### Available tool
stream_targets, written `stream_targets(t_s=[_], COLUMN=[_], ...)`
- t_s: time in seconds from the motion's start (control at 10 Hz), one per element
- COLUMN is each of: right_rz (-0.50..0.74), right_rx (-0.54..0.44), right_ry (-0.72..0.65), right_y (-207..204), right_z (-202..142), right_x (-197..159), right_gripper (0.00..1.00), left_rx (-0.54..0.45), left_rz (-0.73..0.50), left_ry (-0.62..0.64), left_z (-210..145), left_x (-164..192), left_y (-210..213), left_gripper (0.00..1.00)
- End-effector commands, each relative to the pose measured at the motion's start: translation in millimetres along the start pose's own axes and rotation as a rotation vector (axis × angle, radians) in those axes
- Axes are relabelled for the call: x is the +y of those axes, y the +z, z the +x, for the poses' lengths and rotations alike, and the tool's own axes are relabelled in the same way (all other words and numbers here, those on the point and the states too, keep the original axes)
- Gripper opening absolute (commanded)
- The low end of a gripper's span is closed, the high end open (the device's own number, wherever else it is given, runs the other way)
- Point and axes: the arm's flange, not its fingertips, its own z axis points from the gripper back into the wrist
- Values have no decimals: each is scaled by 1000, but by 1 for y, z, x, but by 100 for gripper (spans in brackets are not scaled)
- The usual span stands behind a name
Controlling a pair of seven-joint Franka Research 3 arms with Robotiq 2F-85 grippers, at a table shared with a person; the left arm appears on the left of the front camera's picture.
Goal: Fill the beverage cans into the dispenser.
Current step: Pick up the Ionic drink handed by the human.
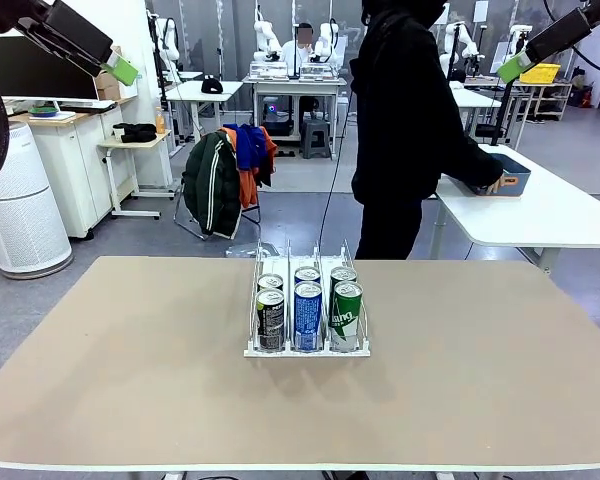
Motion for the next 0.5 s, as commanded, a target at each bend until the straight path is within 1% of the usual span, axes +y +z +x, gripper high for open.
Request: stream_targets(t_s=[0.0,0.4], right_rz=[7,7], right_rx=[-7,-7], right_ry=[-4,-4], right_y=[-1,-1], right_z=[-1,-1], right_x=[-1,-1], right_gripper=[100,100], left_rx=[-2,-2], left_rz=[1,1], left_ry=[-3,-3], left_z=[0,0], left_x=[1,1], left_y=[0,0], left_gripper=[100,100])
